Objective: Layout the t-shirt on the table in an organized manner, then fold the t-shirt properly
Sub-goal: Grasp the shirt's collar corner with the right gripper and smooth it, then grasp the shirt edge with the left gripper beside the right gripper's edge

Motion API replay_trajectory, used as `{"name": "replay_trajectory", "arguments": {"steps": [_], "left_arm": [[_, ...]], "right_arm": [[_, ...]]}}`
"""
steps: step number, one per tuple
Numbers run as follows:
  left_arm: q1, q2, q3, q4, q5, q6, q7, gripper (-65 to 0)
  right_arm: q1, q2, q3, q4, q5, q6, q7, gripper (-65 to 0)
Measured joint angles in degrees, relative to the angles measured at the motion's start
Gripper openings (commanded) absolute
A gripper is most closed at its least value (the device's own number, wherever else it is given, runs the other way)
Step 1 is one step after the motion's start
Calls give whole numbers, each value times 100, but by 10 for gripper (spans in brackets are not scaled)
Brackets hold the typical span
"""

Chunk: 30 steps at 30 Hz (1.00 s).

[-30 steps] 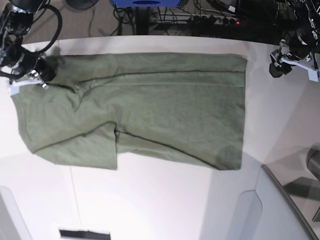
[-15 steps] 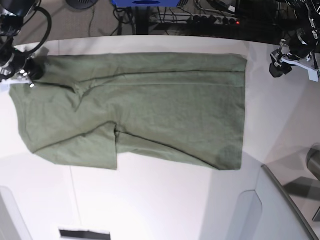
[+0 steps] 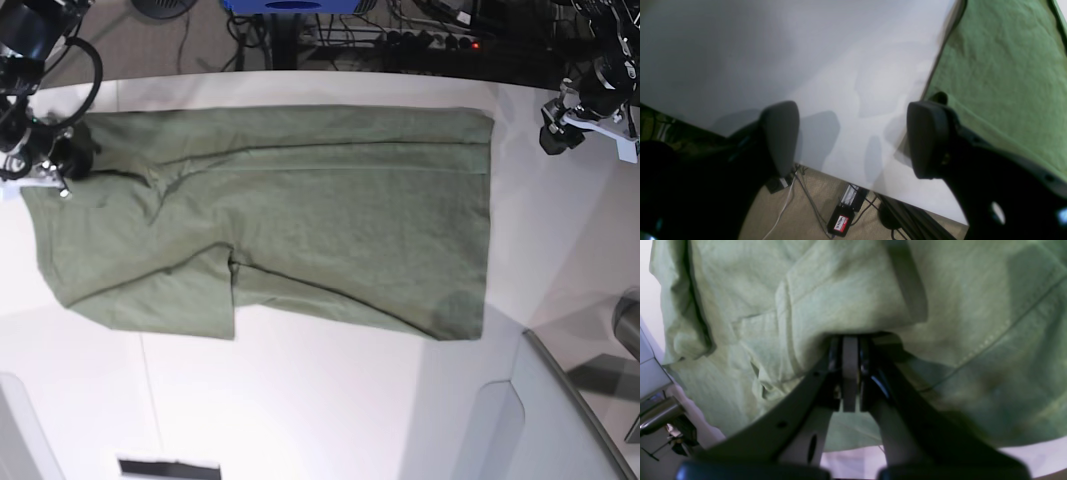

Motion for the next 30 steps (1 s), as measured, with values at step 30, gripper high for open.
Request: {"name": "replay_trajectory", "arguments": {"steps": [30], "left_arm": [[90, -103, 413, 431, 33, 28, 9, -171]], "right_arm": [[258, 640, -551, 1200, 90, 24, 63, -642]]}}
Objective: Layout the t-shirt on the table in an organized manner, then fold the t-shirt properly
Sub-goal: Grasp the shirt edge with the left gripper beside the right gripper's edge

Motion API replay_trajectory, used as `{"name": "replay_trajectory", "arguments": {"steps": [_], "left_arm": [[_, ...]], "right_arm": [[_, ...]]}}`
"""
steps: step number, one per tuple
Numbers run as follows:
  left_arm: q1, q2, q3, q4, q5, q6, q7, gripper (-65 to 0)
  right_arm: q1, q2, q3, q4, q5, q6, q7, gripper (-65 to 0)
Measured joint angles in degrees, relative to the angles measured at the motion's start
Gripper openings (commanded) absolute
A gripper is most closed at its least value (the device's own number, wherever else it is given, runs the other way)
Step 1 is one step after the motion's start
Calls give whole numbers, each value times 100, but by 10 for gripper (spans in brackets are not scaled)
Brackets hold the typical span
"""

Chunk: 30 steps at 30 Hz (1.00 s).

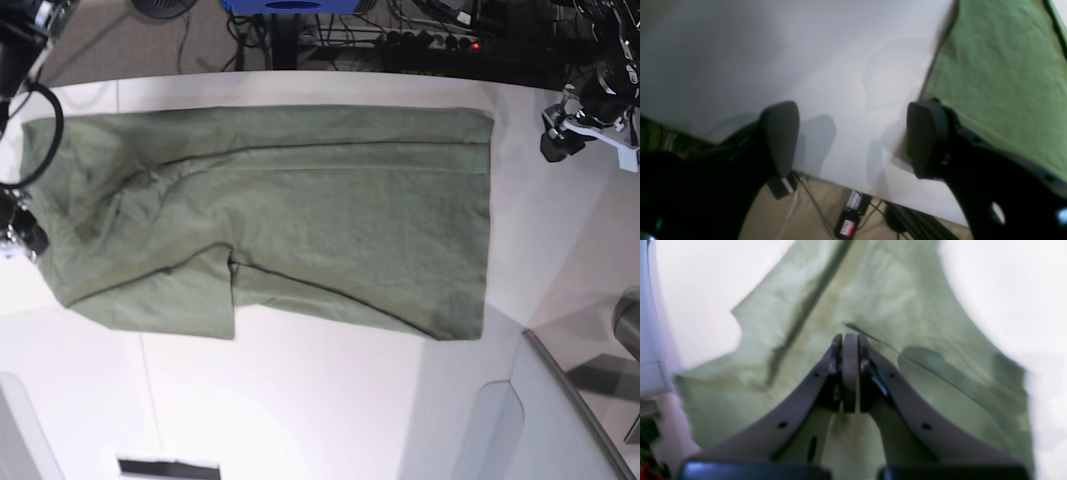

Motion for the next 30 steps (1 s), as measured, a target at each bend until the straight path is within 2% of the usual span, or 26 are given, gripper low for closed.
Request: {"name": "replay_trajectory", "arguments": {"steps": [4, 6, 9, 11, 14, 17, 25, 28, 30], "left_arm": [[87, 35, 863, 424, -70, -109, -20, -173], [70, 44, 1172, 422, -48, -101, -22, -173], [68, -39, 1655, 409, -7, -44, 2, -173], [-22, -42, 1904, 369, 4, -37, -13, -173], [-94, -94, 2203, 352, 448, -52, -52, -173], [-28, -116, 2417, 358, 876, -33, -24, -174], [-76, -129, 2411, -153, 907, -26, -76, -174], [-63, -114, 2428, -396, 911, -28, -468, -174], [-11, -116, 2428, -428, 1123, -68, -608, -174]], "right_arm": [[-756, -358, 472, 356, -87, -24, -376, -642], [-1016, -492, 457, 378, -153, -37, -378, -642], [-1316, -481, 146, 466, -85, -7, -111, -642], [-1508, -361, -125, 627, -76, -11, 4, -642], [-1714, -247, -463, 837, -85, -13, 249, -642], [-1746, -299, -573, 839, -81, -4, 286, -642], [-1762, -278, -553, 828, -68, -7, 323, -642], [-1762, -275, -553, 828, -70, -7, 323, -642], [-1762, -278, -553, 828, -70, -7, 323, -642]]}}
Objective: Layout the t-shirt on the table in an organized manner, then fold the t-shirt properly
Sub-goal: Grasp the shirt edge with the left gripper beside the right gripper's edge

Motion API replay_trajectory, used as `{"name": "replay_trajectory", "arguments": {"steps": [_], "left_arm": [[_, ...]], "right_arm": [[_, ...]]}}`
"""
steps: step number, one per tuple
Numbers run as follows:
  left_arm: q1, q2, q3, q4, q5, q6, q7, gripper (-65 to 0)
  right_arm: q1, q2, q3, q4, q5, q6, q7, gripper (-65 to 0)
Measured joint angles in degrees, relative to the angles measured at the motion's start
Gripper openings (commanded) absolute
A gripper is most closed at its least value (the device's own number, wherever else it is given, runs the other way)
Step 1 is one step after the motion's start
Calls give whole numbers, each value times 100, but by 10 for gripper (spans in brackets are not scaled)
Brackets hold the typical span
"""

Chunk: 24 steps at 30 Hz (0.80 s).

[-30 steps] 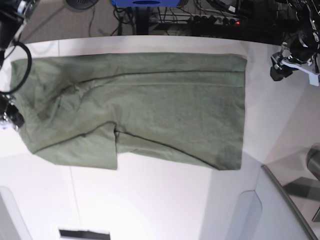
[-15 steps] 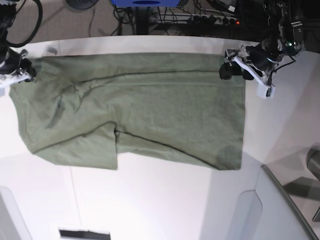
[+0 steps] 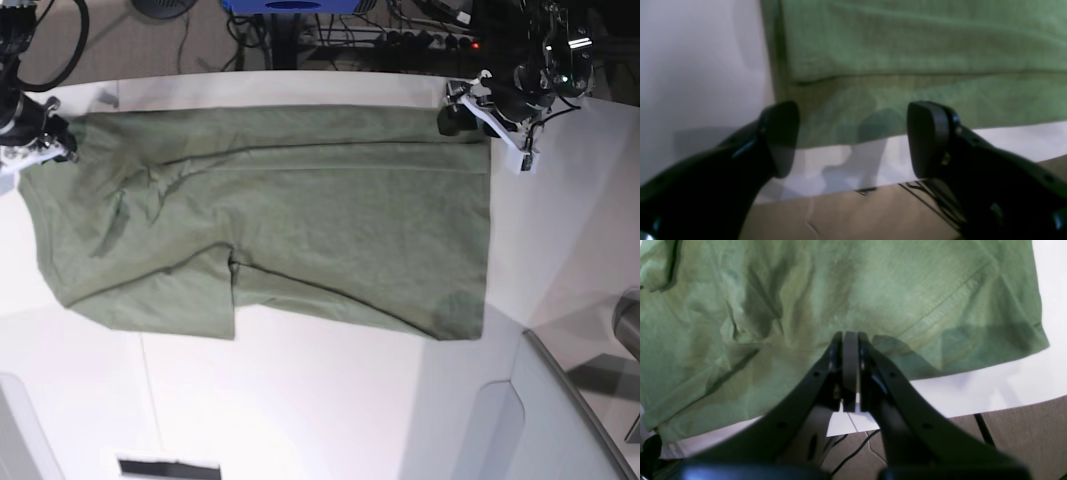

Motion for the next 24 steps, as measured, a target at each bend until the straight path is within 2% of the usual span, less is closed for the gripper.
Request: {"name": "replay_trajectory", "arguments": {"steps": [2, 7, 14, 17, 20, 24], "left_arm": [[96, 2, -7, 31, 258, 4, 2, -174], [192, 17, -11, 249, 291, 20, 37, -174], [553, 105, -313, 1458, 284, 42, 42, -174], [391, 225, -131, 1384, 302, 20, 20, -174], [227, 236, 186, 1021, 282, -4, 4, -174], [87, 234, 289, 396, 345, 35, 50, -174]], "right_arm": [[0, 0, 0, 0, 4, 2, 0, -642], [0, 2, 0, 0, -2, -2, 0, -644], [-2, 0, -11, 2, -15, 0, 0, -644], [0, 0, -15, 2, -13, 0, 0, -644], [-2, 2, -22, 0, -17, 0, 0, -644], [13, 118, -37, -61, -15, 2, 2, -644]]}}
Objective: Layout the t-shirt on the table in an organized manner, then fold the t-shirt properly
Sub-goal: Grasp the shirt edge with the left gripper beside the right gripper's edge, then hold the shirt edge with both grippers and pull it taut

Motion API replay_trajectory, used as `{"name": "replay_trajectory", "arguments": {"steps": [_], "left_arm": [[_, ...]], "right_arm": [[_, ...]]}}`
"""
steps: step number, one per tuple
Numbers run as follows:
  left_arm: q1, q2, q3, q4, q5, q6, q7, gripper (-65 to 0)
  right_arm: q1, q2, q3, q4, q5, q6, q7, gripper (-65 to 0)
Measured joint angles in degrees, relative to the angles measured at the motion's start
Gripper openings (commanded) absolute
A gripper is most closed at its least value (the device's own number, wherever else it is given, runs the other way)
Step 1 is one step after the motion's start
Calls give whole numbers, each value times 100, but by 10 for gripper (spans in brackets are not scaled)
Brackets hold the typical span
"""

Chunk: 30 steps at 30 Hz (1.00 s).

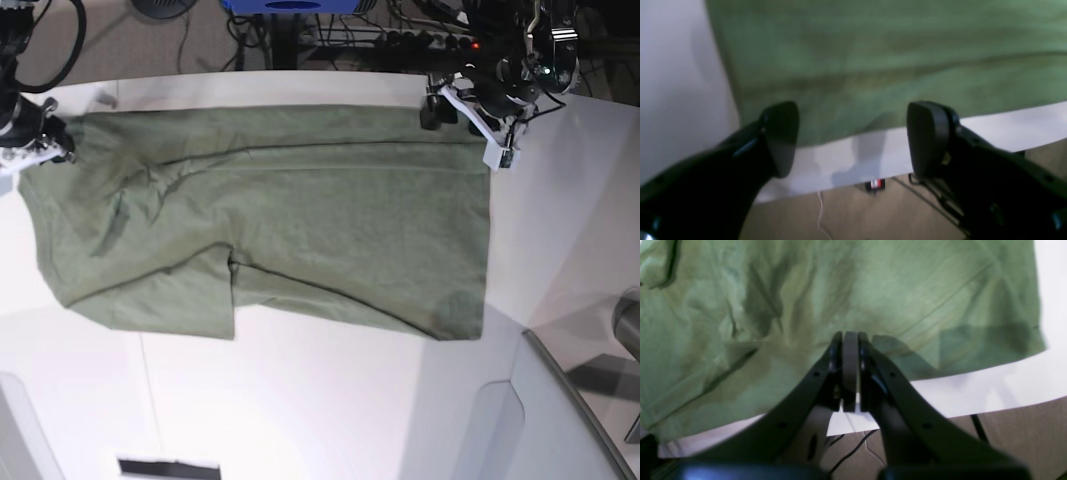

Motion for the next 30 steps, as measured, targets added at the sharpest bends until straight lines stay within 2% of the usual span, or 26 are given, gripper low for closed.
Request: {"name": "replay_trajectory", "arguments": {"steps": [3, 6, 15, 17, 25, 30], "left_arm": [[-107, -26, -4, -249, -20, -2, -48, -174], [-118, -48, -44, -330, -55, -17, -92, -174], [-122, -72, -55, -470, -72, -48, -205, -174], [-122, -210, -17, -551, -168, -111, -225, -174], [79, -396, -13, -516, -190, -125, -313, -174], [140, -396, -15, -474, -166, -92, -315, -174]], "right_arm": [[0, 26, -2, -122, -79, 2, 101, -644], [2, 42, 0, -278, -498, 2, 278, -642], [203, 122, -37, -1154, -450, 46, 549, -644], [205, 120, -33, -1167, -450, 44, 551, -645], [-59, 76, -17, -890, -487, 37, 531, -647], [-190, 55, -26, -678, -542, 22, 455, -647]]}}
